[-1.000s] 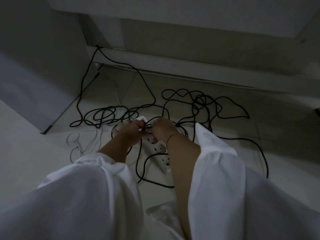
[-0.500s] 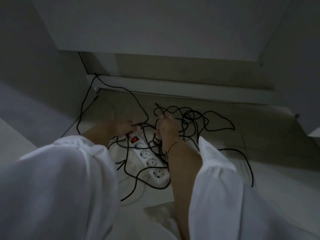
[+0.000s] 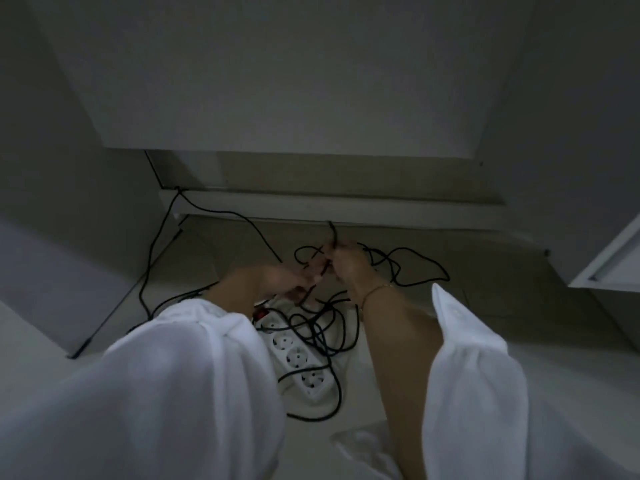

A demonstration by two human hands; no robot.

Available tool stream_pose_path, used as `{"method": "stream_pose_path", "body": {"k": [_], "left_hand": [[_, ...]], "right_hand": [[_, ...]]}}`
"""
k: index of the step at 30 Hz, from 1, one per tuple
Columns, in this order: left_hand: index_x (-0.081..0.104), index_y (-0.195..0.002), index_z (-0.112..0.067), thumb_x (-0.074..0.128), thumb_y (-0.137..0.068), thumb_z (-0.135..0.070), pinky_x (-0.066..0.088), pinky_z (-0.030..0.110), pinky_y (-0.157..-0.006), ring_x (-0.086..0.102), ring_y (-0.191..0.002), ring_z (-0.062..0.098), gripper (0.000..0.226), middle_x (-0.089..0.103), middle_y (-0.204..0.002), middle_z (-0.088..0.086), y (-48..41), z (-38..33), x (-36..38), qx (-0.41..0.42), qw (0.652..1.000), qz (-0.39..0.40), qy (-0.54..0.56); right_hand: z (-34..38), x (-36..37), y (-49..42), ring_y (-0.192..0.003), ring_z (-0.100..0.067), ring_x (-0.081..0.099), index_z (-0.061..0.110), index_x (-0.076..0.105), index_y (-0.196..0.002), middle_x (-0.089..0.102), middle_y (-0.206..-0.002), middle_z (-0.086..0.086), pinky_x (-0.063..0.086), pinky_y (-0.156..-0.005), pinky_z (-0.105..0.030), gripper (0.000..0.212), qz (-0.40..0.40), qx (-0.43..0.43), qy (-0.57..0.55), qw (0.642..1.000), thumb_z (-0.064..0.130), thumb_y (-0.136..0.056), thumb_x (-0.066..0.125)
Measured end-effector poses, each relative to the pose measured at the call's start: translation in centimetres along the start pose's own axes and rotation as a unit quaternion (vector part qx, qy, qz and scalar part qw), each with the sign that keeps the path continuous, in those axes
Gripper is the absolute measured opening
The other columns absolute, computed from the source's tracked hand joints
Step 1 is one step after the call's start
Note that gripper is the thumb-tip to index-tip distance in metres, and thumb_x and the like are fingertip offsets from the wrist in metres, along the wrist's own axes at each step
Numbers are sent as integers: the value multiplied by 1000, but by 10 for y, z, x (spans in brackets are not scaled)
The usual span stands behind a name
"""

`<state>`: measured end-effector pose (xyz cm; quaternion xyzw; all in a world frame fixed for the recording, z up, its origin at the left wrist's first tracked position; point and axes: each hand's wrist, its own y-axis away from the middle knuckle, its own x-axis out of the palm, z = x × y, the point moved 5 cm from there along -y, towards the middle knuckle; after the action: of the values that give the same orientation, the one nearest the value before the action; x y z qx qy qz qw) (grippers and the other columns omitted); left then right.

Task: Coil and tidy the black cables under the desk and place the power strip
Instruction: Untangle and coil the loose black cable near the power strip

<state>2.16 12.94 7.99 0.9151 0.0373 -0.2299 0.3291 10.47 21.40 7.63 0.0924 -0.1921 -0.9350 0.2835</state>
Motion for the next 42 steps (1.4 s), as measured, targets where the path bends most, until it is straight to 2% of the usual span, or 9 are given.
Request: {"method": "stream_pose_path", "body": {"k": [2,4,9,13,20,24,31,39,42], "left_hand": [[56,-96,-14,38,-100,-36,41,8,-51,55,-72,8,29,55,-78,3,-7,-4,-9,34,999,-36,17],[59,-86,-13,44,-99,-30,36,17,-49,45,-56,10,26,44,-67,0,-14,-12,-23,67,990,-107,67],[41,-61,-16,49,-96,-36,31,22,-46,36,-52,13,41,39,-58,2,-23,-31,-49,108,941,-245,205],[41,-58,-17,54,-91,-44,34,23,-56,36,-50,12,45,38,-55,-1,-30,-29,-48,129,917,-219,308],[59,-109,-27,40,-99,-39,48,39,-90,58,-103,20,25,63,-110,3,-34,-37,-42,195,817,-95,534],[59,-110,-26,35,-100,-41,52,31,-58,61,-60,17,30,54,-66,4,-38,-38,-43,187,786,-114,577],[50,-94,-21,24,-104,-35,26,23,-45,20,-33,7,31,27,-40,-8,-42,-35,-52,202,797,-214,527],[50,-123,-2,58,-92,-23,53,27,-58,65,-76,18,38,66,-103,18,-53,-27,-34,118,926,-161,321],[56,-101,-12,41,-100,-31,48,20,-57,60,-64,13,24,63,-82,7,-48,-26,-20,120,955,-123,241]], "right_hand": [[-2,-10,-7,-105,-30,58,6,1,-149,47,-137,-17,50,-89,-27,73,-41,-5,81,996,6,-94,49],[0,-13,-12,-83,-26,61,21,-18,-147,52,-132,-18,54,-74,-27,90,-21,-36,46,998,4,-93,52],[17,-8,-15,-106,-16,49,18,56,-120,58,-120,-4,43,-86,-24,29,6,-123,241,963,31,-98,41],[21,-4,-17,-85,-15,43,17,46,-60,50,-75,2,32,-63,-21,34,1,-143,312,939,22,-94,48],[21,12,-20,-60,-8,40,18,39,-58,43,-65,5,27,-50,-18,37,-1,-158,270,950,13,-95,42],[21,23,-18,-93,-20,56,11,61,-98,60,-98,-5,41,-70,-21,16,13,-169,243,955,19,-95,47],[14,28,-3,-65,-11,49,3,58,-119,57,-103,-10,41,-51,-15,33,115,-72,163,977,26,-95,51],[13,22,-19,-29,0,51,-8,62,-102,68,-77,-11,39,-32,-10,18,29,-37,36,998,4,-92,54],[20,15,-18,-30,0,52,-12,58,-115,64,-100,-23,39,-33,-8,26,3,-71,-9,997,-7,-91,48]]}}
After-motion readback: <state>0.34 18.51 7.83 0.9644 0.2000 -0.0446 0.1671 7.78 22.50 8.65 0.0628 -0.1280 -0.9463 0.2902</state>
